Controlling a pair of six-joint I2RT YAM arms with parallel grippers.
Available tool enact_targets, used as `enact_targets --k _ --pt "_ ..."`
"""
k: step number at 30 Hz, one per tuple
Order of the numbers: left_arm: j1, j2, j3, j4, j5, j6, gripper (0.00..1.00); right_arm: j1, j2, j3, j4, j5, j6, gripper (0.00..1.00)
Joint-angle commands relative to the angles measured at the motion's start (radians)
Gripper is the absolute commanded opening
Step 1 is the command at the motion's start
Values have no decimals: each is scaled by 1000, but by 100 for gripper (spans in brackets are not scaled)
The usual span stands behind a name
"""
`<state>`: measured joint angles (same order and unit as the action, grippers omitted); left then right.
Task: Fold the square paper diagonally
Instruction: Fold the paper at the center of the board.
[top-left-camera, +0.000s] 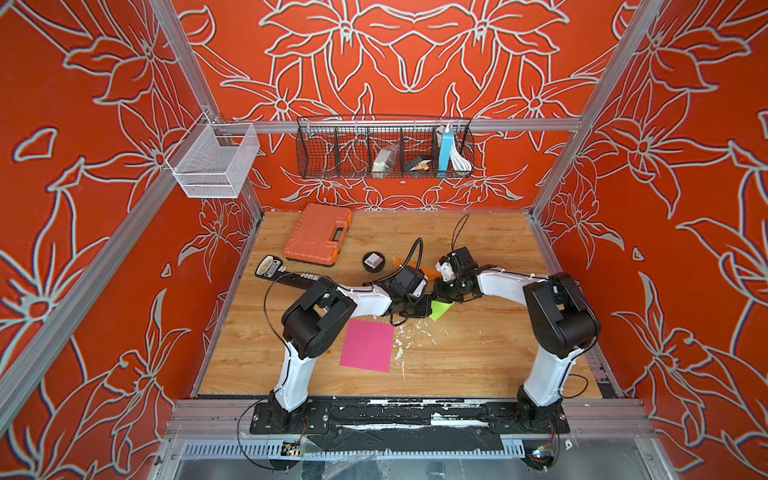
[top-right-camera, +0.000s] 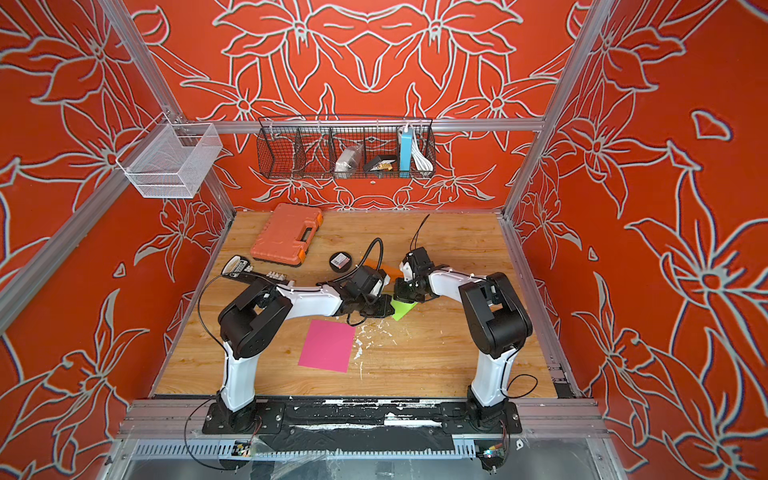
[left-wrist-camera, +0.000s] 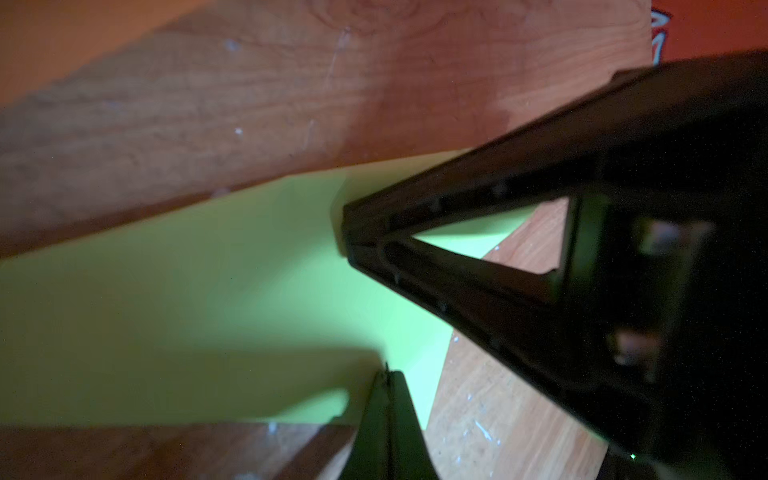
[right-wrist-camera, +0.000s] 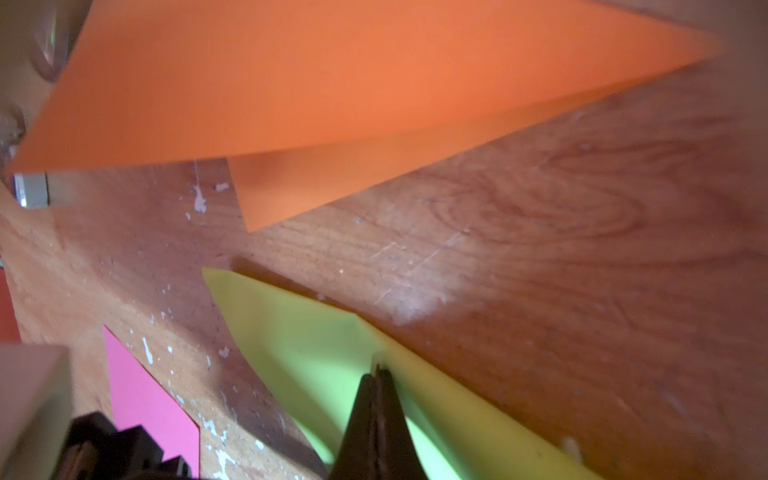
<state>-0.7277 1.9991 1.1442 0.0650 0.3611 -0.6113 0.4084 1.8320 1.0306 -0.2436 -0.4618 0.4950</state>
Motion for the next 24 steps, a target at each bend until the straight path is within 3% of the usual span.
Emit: enact_targets --k 1,8,24 --pt "24 -92 -68 -11 -3 -12 0 -5 4 -29 -11 -33 -96 0" --pt "83 -221 -122 -37 -104 24 0 -4 -10 -44 -7 -81 -192 0" --pt "111 -70 -82 24 8 7 0 27 -30 -67 6 -145 -290 0"
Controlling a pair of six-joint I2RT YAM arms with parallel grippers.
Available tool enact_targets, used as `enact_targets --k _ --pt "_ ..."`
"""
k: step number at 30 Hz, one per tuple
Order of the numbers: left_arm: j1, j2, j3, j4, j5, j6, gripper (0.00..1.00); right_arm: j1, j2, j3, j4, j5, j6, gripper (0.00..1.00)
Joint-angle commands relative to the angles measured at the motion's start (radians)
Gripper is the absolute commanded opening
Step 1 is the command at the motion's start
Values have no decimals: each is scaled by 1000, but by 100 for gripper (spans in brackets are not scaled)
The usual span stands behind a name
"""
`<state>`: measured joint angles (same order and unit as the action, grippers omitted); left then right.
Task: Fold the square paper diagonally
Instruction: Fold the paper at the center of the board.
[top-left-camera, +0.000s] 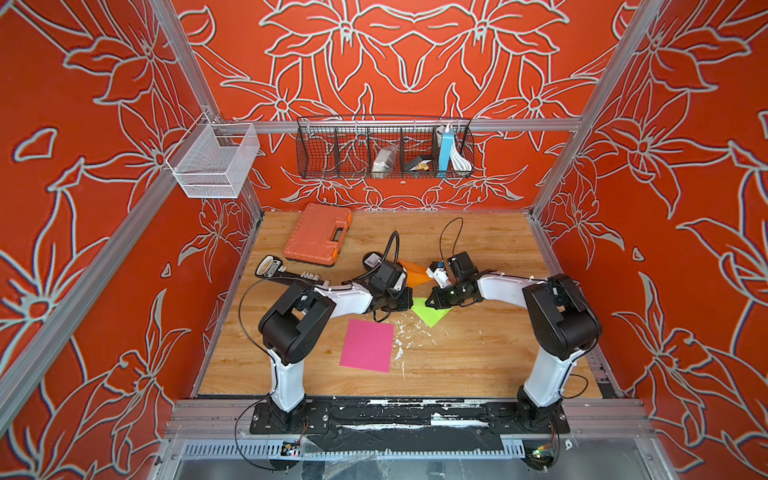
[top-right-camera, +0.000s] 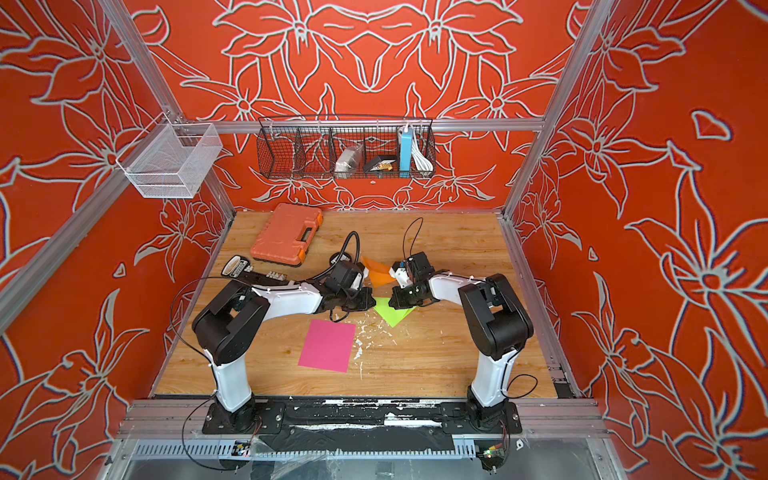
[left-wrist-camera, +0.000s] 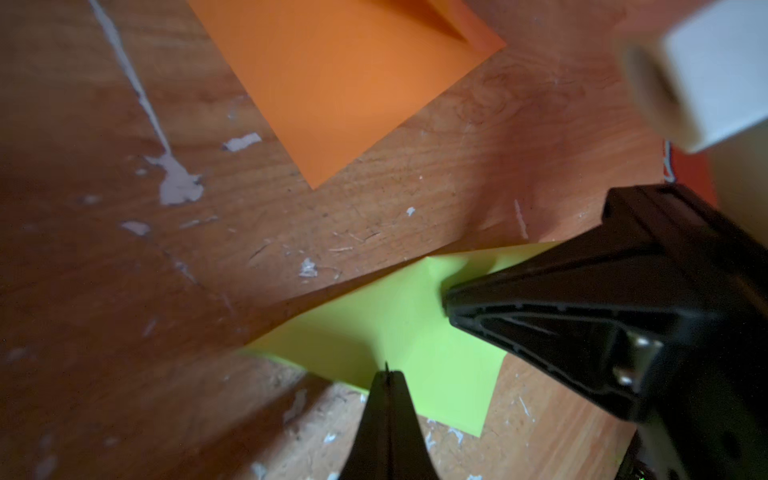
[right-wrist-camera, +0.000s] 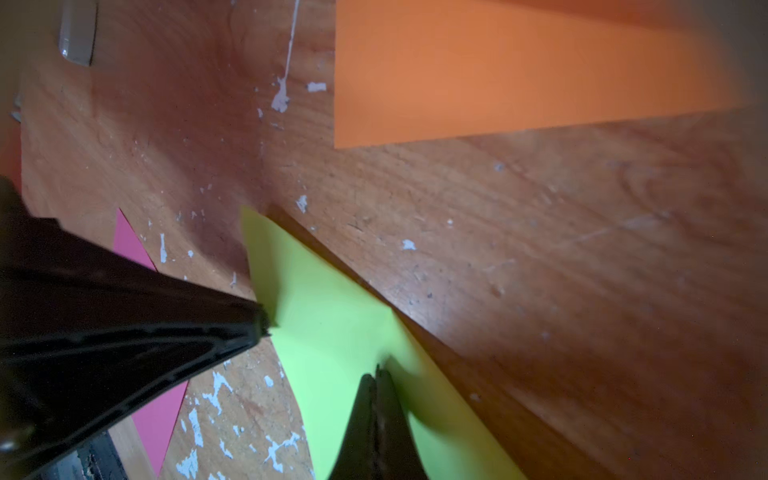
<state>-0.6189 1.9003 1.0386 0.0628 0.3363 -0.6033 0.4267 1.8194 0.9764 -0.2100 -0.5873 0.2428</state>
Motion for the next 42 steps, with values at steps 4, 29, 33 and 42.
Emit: enact_targets --k 4,29,33,42 --pt "4 42 25 47 45 4 0 15 -16 -13 -38 -22 -48 0" --pt "5 155 92 91 94 2 0 16 -82 -45 86 5 191 0" --pt "5 178 97 85 91 7 0 17 -161 -56 83 43 261 0" --pt "5 180 89 95 86 -11 0 36 -202 8 -85 210 379 0"
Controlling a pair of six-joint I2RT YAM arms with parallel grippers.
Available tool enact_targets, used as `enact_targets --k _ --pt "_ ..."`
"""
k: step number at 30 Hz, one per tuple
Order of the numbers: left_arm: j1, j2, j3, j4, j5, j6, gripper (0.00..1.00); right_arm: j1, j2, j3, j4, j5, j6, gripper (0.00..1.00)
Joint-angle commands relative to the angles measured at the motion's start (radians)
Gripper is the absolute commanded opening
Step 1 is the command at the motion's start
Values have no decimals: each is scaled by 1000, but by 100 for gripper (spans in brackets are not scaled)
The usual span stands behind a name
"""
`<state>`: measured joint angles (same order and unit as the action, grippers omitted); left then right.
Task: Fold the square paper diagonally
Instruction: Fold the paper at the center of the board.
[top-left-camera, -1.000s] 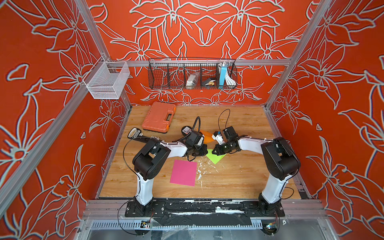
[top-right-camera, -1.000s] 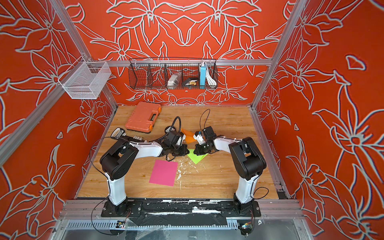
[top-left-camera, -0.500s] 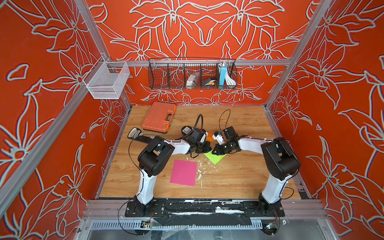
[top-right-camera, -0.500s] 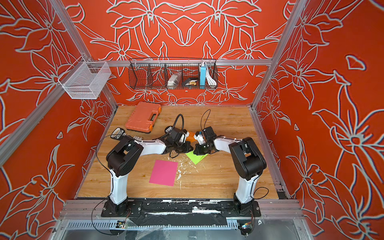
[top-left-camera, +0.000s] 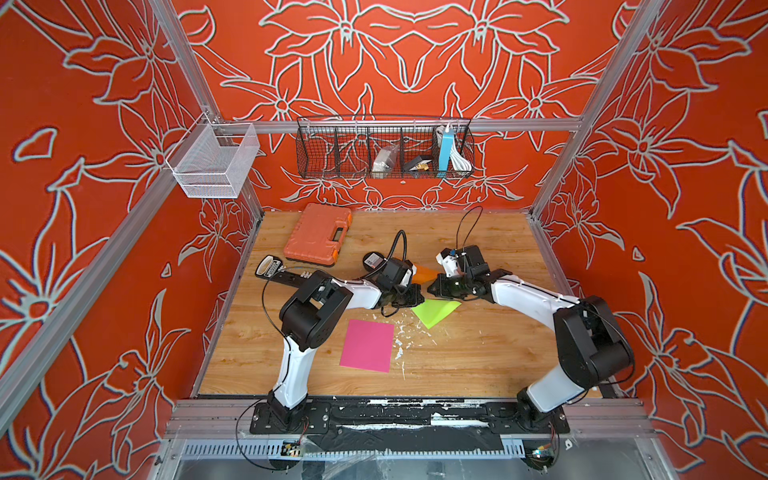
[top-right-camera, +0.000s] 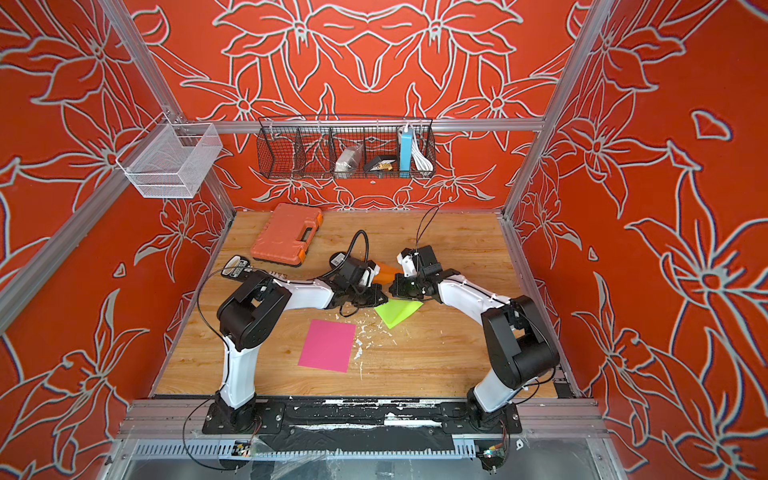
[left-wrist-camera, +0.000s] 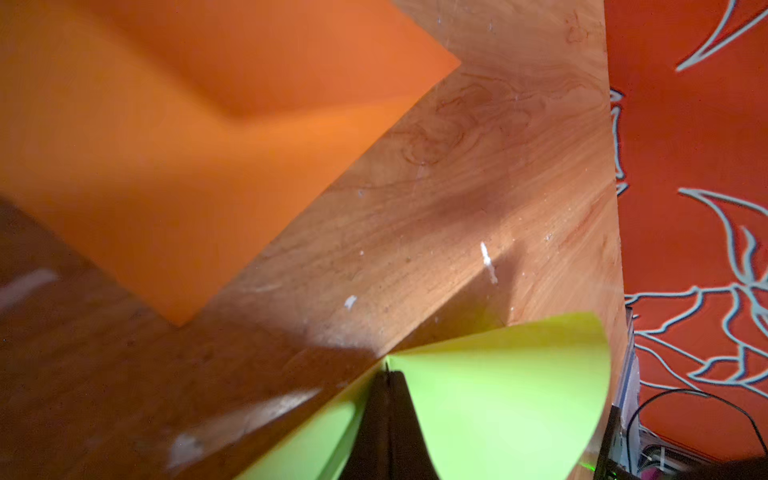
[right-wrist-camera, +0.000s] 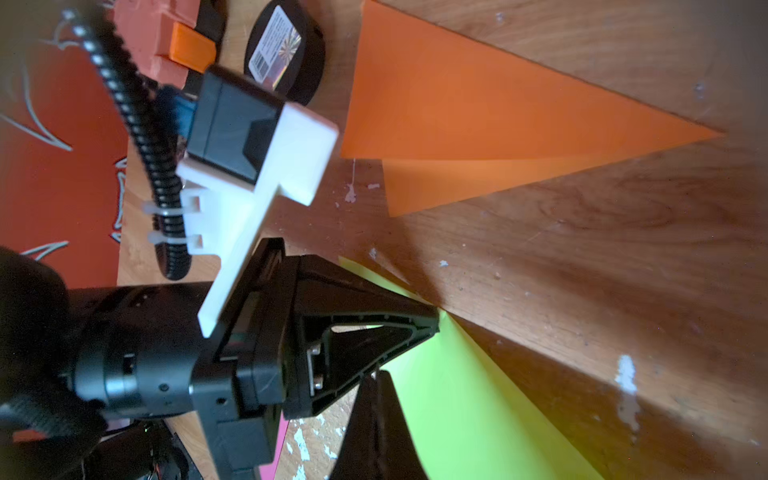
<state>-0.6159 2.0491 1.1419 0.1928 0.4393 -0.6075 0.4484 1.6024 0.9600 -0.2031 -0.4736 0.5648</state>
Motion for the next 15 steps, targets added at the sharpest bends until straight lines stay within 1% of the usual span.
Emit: enact_targets --k 1,8,15 --pt "1 33 -16 -33 -17 -10 0 17 25 26 -96 109 67 0" --pt "1 22 -24 -44 -39 -11 0 43 118 70 -112 130 77 0" --pt "1 18 -28 -52 -44 -13 0 48 176 96 -95 145 106 0"
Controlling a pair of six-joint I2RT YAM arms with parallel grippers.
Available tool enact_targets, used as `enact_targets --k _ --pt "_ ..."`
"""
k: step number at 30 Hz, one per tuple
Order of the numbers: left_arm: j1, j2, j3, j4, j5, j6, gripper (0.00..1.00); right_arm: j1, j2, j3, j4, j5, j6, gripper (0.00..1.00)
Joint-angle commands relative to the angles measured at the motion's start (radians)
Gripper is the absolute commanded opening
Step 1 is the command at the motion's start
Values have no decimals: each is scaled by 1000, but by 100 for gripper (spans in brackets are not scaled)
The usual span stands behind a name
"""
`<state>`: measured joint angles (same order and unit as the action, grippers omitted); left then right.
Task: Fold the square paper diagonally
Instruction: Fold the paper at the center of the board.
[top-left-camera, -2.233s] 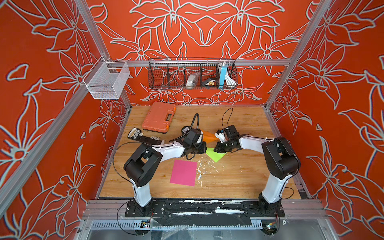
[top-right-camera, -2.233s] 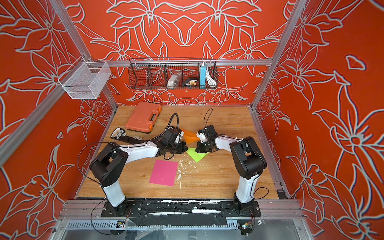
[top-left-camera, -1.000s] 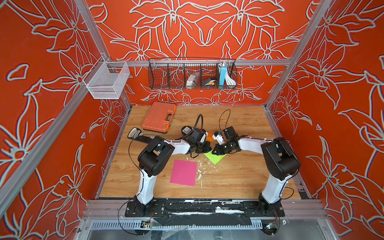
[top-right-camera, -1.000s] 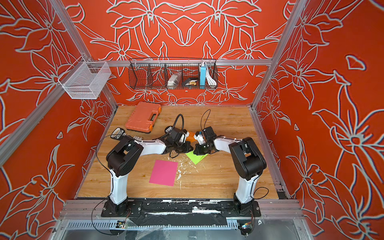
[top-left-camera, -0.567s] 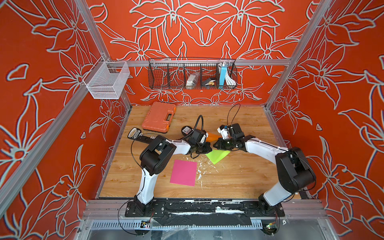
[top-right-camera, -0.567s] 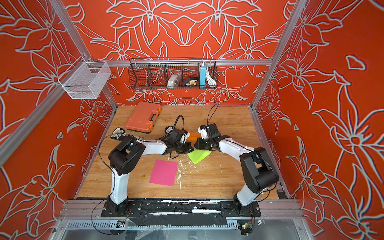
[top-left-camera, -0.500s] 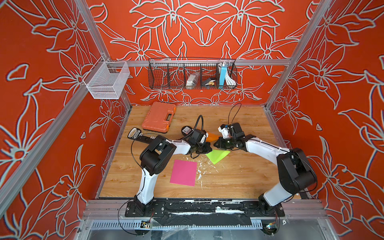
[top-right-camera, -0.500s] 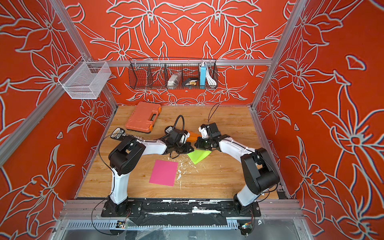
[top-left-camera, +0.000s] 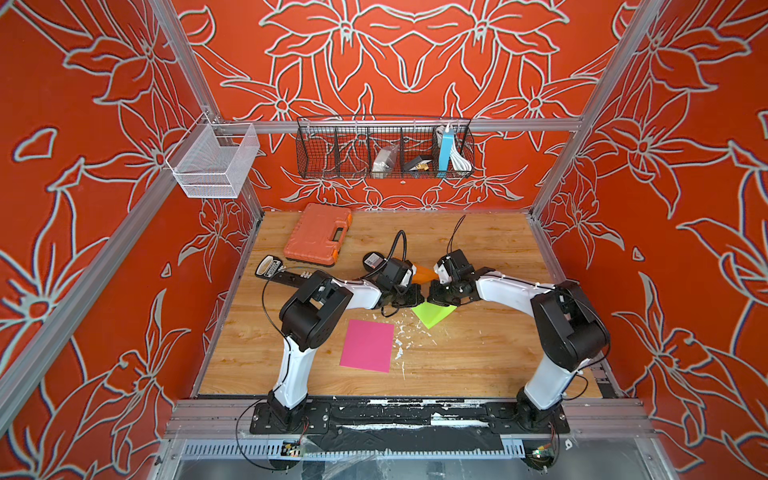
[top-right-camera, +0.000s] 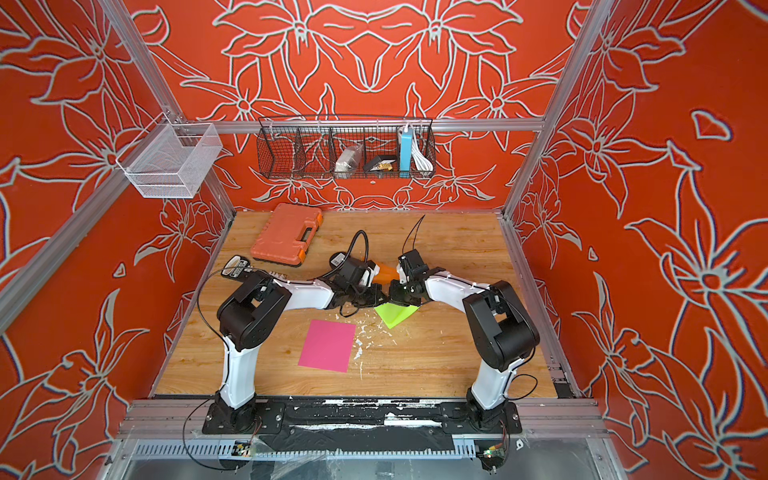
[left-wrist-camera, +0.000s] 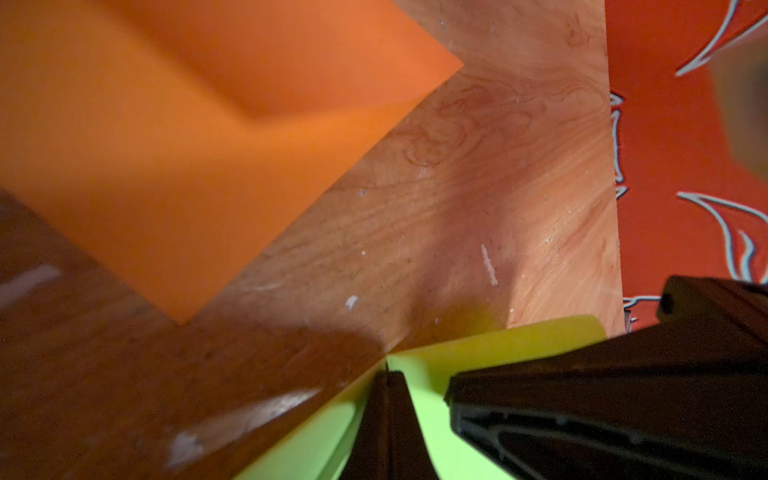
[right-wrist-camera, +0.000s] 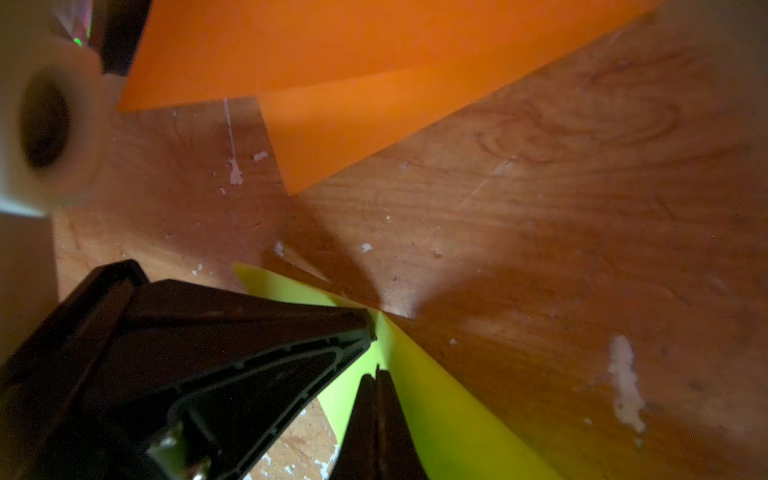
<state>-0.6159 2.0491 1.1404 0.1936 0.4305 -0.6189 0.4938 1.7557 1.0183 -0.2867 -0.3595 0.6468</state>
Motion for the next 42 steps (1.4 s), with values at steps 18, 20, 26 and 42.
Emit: enact_targets --k 18,20,26,42 --pt "1 19 -18 -72 -41 5 0 12 122 68 -22 57 22 0" --pt "2 19 -16 -74 -41 7 0 12 129 62 -20 70 23 0" --pt "2 8 -19 -88 -51 10 0 9 148 57 -20 82 25 0" --pt "24 4 -19 -124 -82 11 0 -9 111 15 -56 109 -21 0"
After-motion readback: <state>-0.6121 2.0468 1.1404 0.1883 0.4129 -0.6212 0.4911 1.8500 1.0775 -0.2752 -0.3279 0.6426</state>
